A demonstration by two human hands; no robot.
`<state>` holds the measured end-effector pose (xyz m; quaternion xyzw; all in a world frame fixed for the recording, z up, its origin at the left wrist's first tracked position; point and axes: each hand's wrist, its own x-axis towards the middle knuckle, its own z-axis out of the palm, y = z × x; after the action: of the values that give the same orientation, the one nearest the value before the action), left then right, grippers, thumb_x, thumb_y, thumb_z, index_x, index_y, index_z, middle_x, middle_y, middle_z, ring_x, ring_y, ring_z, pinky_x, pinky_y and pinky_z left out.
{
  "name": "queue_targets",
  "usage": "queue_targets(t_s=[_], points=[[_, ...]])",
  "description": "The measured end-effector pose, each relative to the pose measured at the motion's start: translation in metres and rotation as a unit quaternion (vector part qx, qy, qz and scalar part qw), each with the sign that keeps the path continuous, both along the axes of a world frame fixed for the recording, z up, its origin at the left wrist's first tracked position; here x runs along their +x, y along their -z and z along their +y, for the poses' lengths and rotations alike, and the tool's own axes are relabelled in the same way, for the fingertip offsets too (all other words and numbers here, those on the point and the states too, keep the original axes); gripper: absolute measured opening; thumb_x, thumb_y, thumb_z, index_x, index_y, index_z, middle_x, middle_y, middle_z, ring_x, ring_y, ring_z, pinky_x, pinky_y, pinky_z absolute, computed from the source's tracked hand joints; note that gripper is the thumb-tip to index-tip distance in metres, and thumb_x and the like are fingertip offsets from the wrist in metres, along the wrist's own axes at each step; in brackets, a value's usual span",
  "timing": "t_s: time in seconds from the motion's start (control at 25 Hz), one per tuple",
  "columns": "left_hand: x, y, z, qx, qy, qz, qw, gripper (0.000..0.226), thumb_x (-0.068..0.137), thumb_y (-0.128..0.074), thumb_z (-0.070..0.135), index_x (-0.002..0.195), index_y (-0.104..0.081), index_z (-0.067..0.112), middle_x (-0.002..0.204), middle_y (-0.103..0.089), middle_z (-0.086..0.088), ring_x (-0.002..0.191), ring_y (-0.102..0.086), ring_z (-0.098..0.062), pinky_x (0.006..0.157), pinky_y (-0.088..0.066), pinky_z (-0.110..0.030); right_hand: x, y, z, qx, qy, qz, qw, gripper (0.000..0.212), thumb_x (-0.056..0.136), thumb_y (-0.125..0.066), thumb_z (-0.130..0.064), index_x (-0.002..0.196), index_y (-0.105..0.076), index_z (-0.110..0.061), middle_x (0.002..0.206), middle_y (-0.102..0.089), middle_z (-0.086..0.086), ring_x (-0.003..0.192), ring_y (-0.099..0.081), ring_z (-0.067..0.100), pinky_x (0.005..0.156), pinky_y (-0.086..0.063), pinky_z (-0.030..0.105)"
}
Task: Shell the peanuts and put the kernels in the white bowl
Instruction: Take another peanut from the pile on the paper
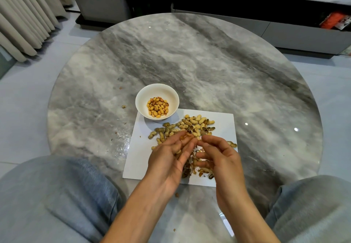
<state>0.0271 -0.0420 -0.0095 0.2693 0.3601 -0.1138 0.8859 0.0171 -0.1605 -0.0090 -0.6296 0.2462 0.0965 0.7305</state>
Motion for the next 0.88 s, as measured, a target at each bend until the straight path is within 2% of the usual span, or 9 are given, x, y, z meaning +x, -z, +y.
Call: queue_targets(t_s=[0.08,0.2,0.28,0.36,0.56,0.64,0.72,0.8,0.88], points=[[0.000,-0.003,-0.001,-0.021,-0.004,0.003,1.000,0.040,0.095,-0.031,-0.018,0.124,-0.058,-0.008,0.121,-0.065,-0.027,0.113,-0.066,-0.035,0.084,-0.060,-0.034,-0.003,0.003,-0.003,-0.108,-0.012,-0.068,0.992,0.018,0.093,-0.066,-0.009,0.104,-0.072,-0.023,0.097,-0.072,-0.003,0.071,-0.063,0.008,0.061,-0.050,0.023],[-0.005,-0.008,-0.001,-0.025,0.026,0.001,0.999,0.042,0.095,-0.032,-0.014,0.124,-0.060,-0.003,0.123,-0.067,-0.024,0.109,-0.068,-0.032,0.079,-0.061,-0.034,-0.011,0.007,0.003,-0.287,-0.148,-0.202,0.925,0.023,0.087,-0.074,-0.016,0.105,-0.073,-0.028,0.090,-0.066,-0.015,0.072,-0.057,0.006,0.063,-0.041,0.012],[-0.009,-0.011,0.000,-0.031,0.042,0.021,0.998,0.036,0.098,-0.036,-0.002,0.121,-0.063,-0.001,0.120,-0.069,-0.022,0.107,-0.068,-0.030,0.080,-0.061,-0.037,-0.016,0.012,0.009,-0.301,-0.224,-0.210,0.903,0.020,0.084,-0.077,-0.023,0.103,-0.075,-0.028,0.087,-0.067,-0.015,0.076,-0.060,0.005,0.064,-0.042,0.011],[-0.012,-0.013,0.004,-0.046,0.044,0.021,0.998,0.038,0.100,-0.040,0.015,0.122,-0.063,-0.005,0.122,-0.068,-0.022,0.117,-0.063,-0.030,0.092,-0.053,-0.040,-0.016,0.017,0.012,-0.315,-0.226,-0.233,0.892,0.013,0.083,-0.078,-0.025,0.096,-0.077,-0.025,0.084,-0.069,-0.015,0.077,-0.062,0.004,0.066,-0.044,0.010],[-0.013,-0.018,0.006,-0.018,0.055,-0.004,0.998,0.055,0.103,-0.039,0.044,0.126,-0.061,0.000,0.123,-0.068,-0.017,0.105,-0.069,-0.027,0.088,-0.053,-0.039,-0.005,0.014,0.015,-0.290,-0.219,-0.193,0.912,0.006,0.082,-0.077,-0.018,0.081,-0.075,-0.024,0.069,-0.067,-0.015,0.065,-0.061,0.006,0.060,-0.043,0.012],[-0.014,-0.016,0.006,0.003,0.064,-0.014,0.998,0.056,0.102,-0.038,0.048,0.129,-0.059,0.003,0.123,-0.069,-0.016,0.106,-0.070,-0.026,0.095,-0.052,-0.039,-0.002,0.010,0.018,-0.267,-0.214,-0.157,0.926,0.008,0.079,-0.076,-0.015,0.077,-0.074,-0.022,0.064,-0.068,-0.012,0.058,-0.061,0.005,0.058,-0.045,0.017],[-0.016,-0.013,0.011,0.107,0.098,-0.032,0.989,0.050,0.102,-0.040,0.047,0.130,-0.060,0.010,0.124,-0.070,-0.008,0.114,-0.066,-0.018,0.102,-0.047,-0.035,0.015,0.000,0.019,-0.251,-0.170,-0.152,0.941,0.009,0.079,-0.076,-0.015,0.074,-0.074,-0.021,0.065,-0.069,-0.008,0.057,-0.062,0.004,0.058,-0.048,0.022],[-0.013,-0.012,0.022,0.301,0.139,-0.038,0.943,0.032,0.103,-0.046,0.041,0.113,-0.070,0.023,0.111,-0.074,0.008,0.105,-0.067,-0.002,0.086,-0.049,-0.023,0.050,-0.012,0.017,-0.280,-0.148,-0.185,0.930,0.007,0.082,-0.076,-0.020,0.076,-0.074,-0.021,0.067,-0.069,-0.008,0.061,-0.062,0.004,0.059,-0.049,0.021],[-0.011,-0.013,0.036,0.409,0.150,-0.030,0.900,0.028,0.102,-0.051,0.033,0.085,-0.073,0.027,0.085,-0.076,0.018,0.088,-0.067,0.001,0.071,-0.046,-0.021,0.090,-0.023,0.024,-0.322,-0.193,-0.219,0.901,0.004,0.084,-0.075,-0.022,0.082,-0.076,-0.019,0.073,-0.070,-0.009,0.065,-0.062,0.002,0.060,-0.049,0.017]])
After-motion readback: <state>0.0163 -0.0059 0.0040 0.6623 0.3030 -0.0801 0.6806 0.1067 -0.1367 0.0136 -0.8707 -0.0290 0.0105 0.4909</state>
